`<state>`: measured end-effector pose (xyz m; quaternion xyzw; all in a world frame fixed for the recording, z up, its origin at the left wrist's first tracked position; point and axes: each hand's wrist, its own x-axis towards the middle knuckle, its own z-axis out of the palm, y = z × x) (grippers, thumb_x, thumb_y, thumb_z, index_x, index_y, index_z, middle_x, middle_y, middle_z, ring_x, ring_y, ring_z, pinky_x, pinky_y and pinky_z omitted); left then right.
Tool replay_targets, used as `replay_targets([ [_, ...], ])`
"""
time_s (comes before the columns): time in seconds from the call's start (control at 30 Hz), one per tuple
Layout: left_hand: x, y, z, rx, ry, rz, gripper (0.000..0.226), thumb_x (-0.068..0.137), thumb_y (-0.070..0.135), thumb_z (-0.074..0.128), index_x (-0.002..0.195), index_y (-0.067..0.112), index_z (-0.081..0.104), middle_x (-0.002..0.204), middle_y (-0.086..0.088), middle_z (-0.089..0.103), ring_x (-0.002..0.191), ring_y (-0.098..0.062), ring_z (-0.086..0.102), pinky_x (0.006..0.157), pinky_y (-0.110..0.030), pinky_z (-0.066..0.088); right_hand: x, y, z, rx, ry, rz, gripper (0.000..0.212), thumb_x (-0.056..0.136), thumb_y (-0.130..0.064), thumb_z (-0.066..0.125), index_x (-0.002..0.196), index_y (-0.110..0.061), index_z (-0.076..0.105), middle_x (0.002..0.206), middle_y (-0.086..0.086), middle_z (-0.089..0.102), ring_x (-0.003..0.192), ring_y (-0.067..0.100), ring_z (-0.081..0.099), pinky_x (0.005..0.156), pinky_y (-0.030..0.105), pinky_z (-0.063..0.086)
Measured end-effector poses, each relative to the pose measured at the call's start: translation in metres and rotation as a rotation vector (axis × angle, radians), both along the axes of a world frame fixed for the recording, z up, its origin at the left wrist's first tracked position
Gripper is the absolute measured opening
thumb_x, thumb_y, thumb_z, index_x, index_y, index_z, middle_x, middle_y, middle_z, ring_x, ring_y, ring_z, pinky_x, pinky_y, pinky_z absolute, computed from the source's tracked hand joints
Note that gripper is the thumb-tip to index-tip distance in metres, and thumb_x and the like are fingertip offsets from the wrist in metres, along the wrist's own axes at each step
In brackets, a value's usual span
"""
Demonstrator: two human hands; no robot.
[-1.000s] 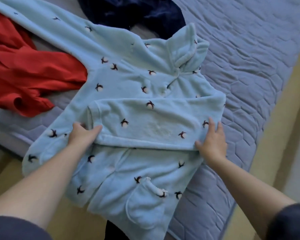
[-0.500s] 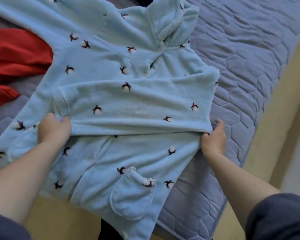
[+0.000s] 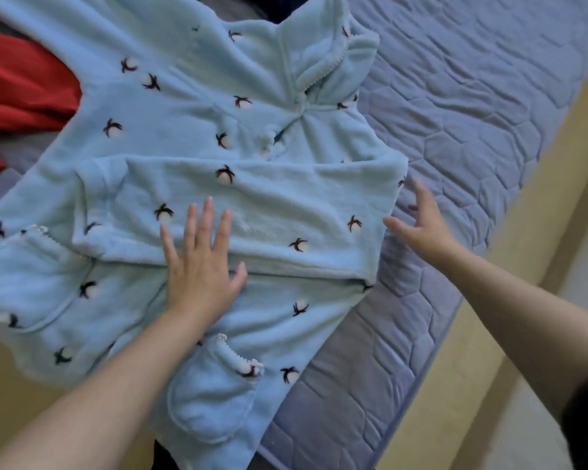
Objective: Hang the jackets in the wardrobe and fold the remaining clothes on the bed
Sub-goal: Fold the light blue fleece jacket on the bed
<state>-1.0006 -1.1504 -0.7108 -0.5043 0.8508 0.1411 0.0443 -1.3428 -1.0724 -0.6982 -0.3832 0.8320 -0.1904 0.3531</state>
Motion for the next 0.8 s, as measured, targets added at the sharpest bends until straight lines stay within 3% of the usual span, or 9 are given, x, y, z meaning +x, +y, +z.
replay_targets([
  [0.1, -0.055, 0.039, -0.01, -0.035, 0.049, -0.27, 0.092, 0.07, 0.048, 0.069, 0.147, 0.014, 0.034, 0.157, -0.014, 0.02, 0.145, -0.032, 0.019, 0.109, -0.068, 0.015, -0.027, -0.05, 0.003, 0.032, 0.172, 0.115, 0.065, 0.084, -0.011, 0.061, 0.142, -0.026, 0.036, 0.129, 0.004, 0.051, 0.087, 0.014, 0.058, 0.078, 0.026, 0.041],
  [0.2, -0.102, 0.071, -0.027, -0.11, 0.097, -0.53, 0.083, 0.068, 0.045, 0.068, 0.143, 0.021, 0.043, 0.155, -0.01, 0.029, 0.142, -0.028, 0.028, 0.105, -0.069, 0.021, -0.051, -0.085, 0.0, 0.15, 0.234, 0.425, 0.054, 0.079, -0.008, 0.061, 0.13, -0.021, 0.051, 0.109, -0.002, 0.053, 0.065, 0.005, 0.051, 0.07, 0.023, 0.037],
  [0.27, -0.121, 0.084, -0.041, -0.133, 0.064, -0.615, 0.073, 0.077, 0.042, 0.059, 0.145, 0.023, 0.04, 0.155, -0.007, 0.03, 0.142, -0.025, 0.029, 0.107, -0.068, 0.021, -0.064, -0.101, -0.001, 0.284, 0.217, 0.57, 0.038, 0.08, -0.014, 0.065, 0.117, -0.022, 0.058, 0.093, -0.007, 0.056, 0.07, 0.005, 0.053, 0.068, 0.024, 0.037],
  [0.37, -0.127, 0.093, -0.059, -0.083, -0.042, -0.654, 0.067, 0.086, 0.042, 0.041, 0.15, 0.024, 0.03, 0.157, -0.005, 0.022, 0.144, -0.023, 0.023, 0.11, -0.063, 0.012, -0.077, -0.117, -0.001, 0.382, 0.316, 0.717, 0.011, 0.087, -0.028, 0.063, 0.098, -0.025, 0.061, 0.098, -0.003, 0.063, 0.085, 0.018, 0.055, 0.073, 0.027, 0.035],
  [0.47, -0.125, 0.093, -0.066, -0.015, -0.087, -0.644, 0.066, 0.088, 0.039, 0.026, 0.151, 0.022, 0.023, 0.159, -0.005, 0.017, 0.146, -0.023, 0.018, 0.113, -0.064, 0.009, -0.083, -0.117, -0.005, 0.393, 0.509, 0.745, 0.008, 0.091, -0.031, 0.057, 0.093, -0.023, 0.06, 0.099, 0.002, 0.063, 0.086, 0.024, 0.052, 0.074, 0.035, 0.044],
  [0.53, -0.128, 0.092, -0.065, 0.033, -0.098, -0.671, 0.067, 0.09, 0.037, 0.025, 0.153, 0.02, 0.013, 0.16, -0.006, 0.006, 0.148, -0.024, 0.008, 0.113, -0.063, -0.002, -0.078, -0.11, -0.01, 0.458, 0.655, 0.69, 0.008, 0.093, -0.026, 0.051, 0.089, -0.021, 0.055, 0.102, 0.008, 0.06, 0.088, 0.03, 0.054, 0.073, 0.038, 0.047],
  [0.63, -0.13, 0.085, -0.05, 0.121, -0.094, -0.714, 0.07, 0.094, 0.041, 0.032, 0.153, 0.02, 0.0, 0.161, -0.006, -0.009, 0.148, -0.024, -0.008, 0.108, -0.059, -0.021, -0.05, -0.093, -0.019, 0.373, 0.754, 0.492, 0.026, 0.091, -0.016, 0.047, 0.116, -0.012, 0.052, 0.126, 0.015, 0.047, 0.116, 0.035, 0.046, 0.089, 0.046, 0.04],
  [0.7, -0.121, 0.074, -0.031, 0.064, -0.058, -0.669, 0.068, 0.091, 0.045, 0.037, 0.152, 0.021, 0.018, 0.161, -0.007, 0.007, 0.148, -0.024, 0.006, 0.112, -0.061, -0.007, -0.013, -0.079, -0.016, 0.295, 0.703, 0.376, 0.049, 0.09, -0.018, 0.044, 0.138, -0.015, 0.034, 0.15, 0.013, 0.025, 0.138, 0.034, 0.023, 0.107, 0.053, 0.025],
  [0.8, -0.083, 0.032, -0.008, -0.084, 0.044, -0.337, 0.068, 0.084, 0.046, 0.048, 0.146, 0.02, 0.039, 0.155, -0.009, 0.028, 0.143, -0.027, 0.026, 0.11, -0.063, 0.015, 0.05, -0.058, -0.012, 0.215, 0.66, 0.422, 0.063, 0.095, -0.029, 0.038, 0.152, -0.025, 0.01, 0.161, 0.002, -0.002, 0.148, 0.028, -0.006, 0.115, 0.059, 0.005],
])
